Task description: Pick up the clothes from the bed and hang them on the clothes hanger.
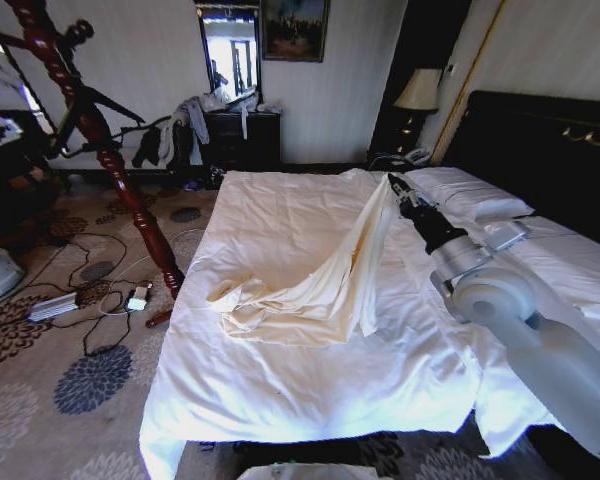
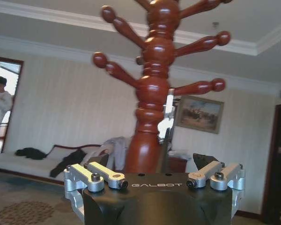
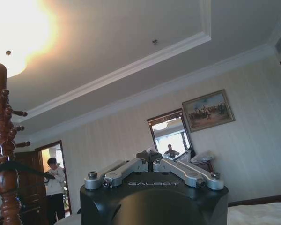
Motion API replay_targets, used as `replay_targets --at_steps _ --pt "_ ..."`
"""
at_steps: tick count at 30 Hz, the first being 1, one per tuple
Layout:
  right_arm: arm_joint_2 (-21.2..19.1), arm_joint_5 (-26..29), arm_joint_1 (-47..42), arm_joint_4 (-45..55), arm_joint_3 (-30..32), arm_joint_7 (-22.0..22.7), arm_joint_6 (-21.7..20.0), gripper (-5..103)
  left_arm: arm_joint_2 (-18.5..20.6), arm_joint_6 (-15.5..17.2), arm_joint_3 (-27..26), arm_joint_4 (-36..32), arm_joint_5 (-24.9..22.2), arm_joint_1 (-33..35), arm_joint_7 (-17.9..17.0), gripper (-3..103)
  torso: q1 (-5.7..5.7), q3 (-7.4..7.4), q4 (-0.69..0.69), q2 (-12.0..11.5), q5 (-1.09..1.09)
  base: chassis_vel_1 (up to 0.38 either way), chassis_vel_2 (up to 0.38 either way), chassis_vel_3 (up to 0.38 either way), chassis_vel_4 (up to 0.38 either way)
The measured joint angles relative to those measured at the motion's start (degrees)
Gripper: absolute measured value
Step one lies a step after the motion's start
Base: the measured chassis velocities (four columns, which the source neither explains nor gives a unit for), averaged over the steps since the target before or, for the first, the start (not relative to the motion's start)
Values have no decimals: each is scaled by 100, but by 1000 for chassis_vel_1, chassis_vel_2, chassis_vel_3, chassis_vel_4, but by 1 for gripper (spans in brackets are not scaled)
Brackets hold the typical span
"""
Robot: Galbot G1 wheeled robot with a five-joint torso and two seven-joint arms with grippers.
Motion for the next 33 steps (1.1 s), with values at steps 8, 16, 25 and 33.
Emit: replay_targets --at_steps 8,16,25,33 --pt "-87 -66 -176 45 101 15 0 0 -360 903 1700 719 477 -1680 -470 100 0 0 1 0 -1 0 0 0 0" --pt "-120 -146 -305 66 139 16 0 0 -764 1307 2299 1114 527 -2440 -638 100 0 0 0 0 0 0 0 0 0" --pt "-54 -223 -386 68 148 64 15 0 -1059 1494 2633 1473 526 -2737 -855 99 0 0 -1 0 -2 0 0 0 0" --pt "-59 -239 -386 61 151 82 44 0 -1103 1533 2898 1552 499 -2905 -800 74 -1 0 3 0 -2 0 0 0 0"
